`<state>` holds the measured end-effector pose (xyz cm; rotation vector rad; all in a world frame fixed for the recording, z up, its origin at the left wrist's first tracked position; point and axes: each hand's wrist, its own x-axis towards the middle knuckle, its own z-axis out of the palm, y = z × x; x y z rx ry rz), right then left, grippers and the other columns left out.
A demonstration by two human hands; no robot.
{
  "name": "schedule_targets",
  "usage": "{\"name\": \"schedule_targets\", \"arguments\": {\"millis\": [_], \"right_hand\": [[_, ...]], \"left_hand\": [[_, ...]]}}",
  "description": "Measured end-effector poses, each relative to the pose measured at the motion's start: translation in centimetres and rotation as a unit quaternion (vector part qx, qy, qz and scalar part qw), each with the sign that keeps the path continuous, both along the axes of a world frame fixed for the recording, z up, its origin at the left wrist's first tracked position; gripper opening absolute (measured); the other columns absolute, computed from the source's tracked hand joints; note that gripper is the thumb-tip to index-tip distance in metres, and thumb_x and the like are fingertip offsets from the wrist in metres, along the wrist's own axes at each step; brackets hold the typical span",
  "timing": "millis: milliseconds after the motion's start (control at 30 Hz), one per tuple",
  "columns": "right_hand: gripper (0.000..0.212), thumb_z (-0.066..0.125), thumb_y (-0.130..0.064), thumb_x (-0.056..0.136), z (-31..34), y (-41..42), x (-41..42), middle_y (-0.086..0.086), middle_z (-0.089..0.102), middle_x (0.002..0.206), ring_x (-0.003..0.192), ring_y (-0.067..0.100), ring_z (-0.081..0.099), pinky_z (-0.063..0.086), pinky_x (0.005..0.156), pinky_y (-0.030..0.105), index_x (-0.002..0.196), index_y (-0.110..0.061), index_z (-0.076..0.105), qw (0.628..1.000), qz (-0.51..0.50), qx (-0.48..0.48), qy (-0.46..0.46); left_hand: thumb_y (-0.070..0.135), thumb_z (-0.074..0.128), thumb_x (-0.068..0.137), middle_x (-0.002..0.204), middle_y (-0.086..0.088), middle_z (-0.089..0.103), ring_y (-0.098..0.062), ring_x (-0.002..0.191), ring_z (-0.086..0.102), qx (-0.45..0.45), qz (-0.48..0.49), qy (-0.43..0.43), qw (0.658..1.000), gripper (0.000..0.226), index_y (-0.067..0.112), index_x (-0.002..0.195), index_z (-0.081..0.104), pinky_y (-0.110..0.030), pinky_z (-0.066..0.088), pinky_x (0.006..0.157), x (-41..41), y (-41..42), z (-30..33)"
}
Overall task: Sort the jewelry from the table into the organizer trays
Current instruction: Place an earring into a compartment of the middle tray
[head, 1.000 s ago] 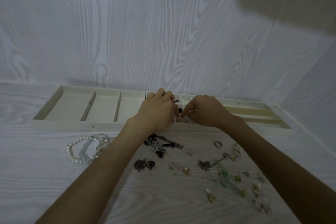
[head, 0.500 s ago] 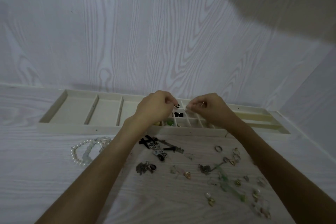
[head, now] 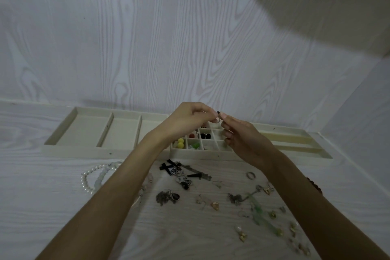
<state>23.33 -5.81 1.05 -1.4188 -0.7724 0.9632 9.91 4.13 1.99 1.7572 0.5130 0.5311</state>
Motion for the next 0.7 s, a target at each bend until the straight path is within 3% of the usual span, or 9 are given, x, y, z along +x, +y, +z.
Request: {"name": "schedule_targets", "arguments": {"millis": [133,333,467,533,633,700], "right_hand": [[0.015,0.052,-0.025,0.094,-0.1,0.1,-0.2,-0.009,0.042,0.062,0.054,0.004,0.033,0.024,0.056,0.019,0.094,-0.020,0.067,0.999,-0.023,-0.011,-0.027],[0.021,0.063,-0.036,0.086,0.2,-0.3,0.1,-0.010,0.057,0.065,0.057,0.005,0.044,0.035,0.057,0.018,0.090,-0.017,0.071,0.981,-0.092,-0.020,-0.171],[0.021,0.066,-0.033,0.085,0.1,-0.6,-0.3,-0.005,0.067,0.073,0.062,0.003,0.052,0.043,0.058,0.013,0.094,-0.015,0.074,0.972,-0.095,-0.019,-0.213],[0.017,0.067,-0.031,0.085,0.0,-0.5,-0.3,-0.006,0.067,0.069,0.057,0.000,0.054,0.041,0.051,0.009,0.088,-0.017,0.074,0.969,-0.106,-0.025,-0.222],[0.016,0.067,-0.032,0.085,-0.4,-0.5,0.1,-0.007,0.066,0.064,0.049,-0.007,0.054,0.037,0.044,0.005,0.082,-0.018,0.074,0.956,-0.116,-0.053,-0.265],[0.022,0.067,-0.035,0.085,-0.7,-0.7,0.3,-0.006,0.065,0.063,0.046,-0.011,0.053,0.036,0.044,0.003,0.084,-0.015,0.075,0.948,-0.098,-0.073,-0.295]], "left_hand": [[0.034,0.061,0.089,0.082,0.014,0.072,0.010,0.073,0.061,0.011,-0.022,-0.006,1.000,0.019,0.021,0.099,0.070,-0.018,0.044,0.077,0.0,0.2,-0.5],[0.028,0.064,0.089,0.084,0.012,0.073,0.008,0.080,0.064,0.005,0.004,-0.026,1.000,0.013,0.020,0.095,0.072,-0.012,0.046,0.076,0.4,0.5,-1.2],[0.027,0.066,0.088,0.080,-0.003,0.074,-0.006,0.078,0.066,0.050,0.033,-0.016,0.998,0.011,0.019,0.090,0.073,-0.026,0.051,0.083,0.9,0.4,-1.8],[0.027,0.068,0.086,0.075,0.001,0.072,-0.006,0.077,0.067,0.065,0.048,0.008,0.997,0.007,0.022,0.086,0.073,-0.031,0.054,0.084,1.3,0.5,-2.3],[0.026,0.072,0.082,0.066,0.006,0.070,-0.021,0.081,0.069,0.062,0.056,0.045,0.995,0.009,0.027,0.073,0.072,-0.043,0.056,0.085,1.8,0.5,-2.9],[0.026,0.073,0.081,0.057,0.013,0.065,-0.015,0.074,0.066,0.044,0.052,0.045,0.997,0.005,0.023,0.077,0.074,-0.036,0.055,0.078,1.8,0.4,-3.3]]}}
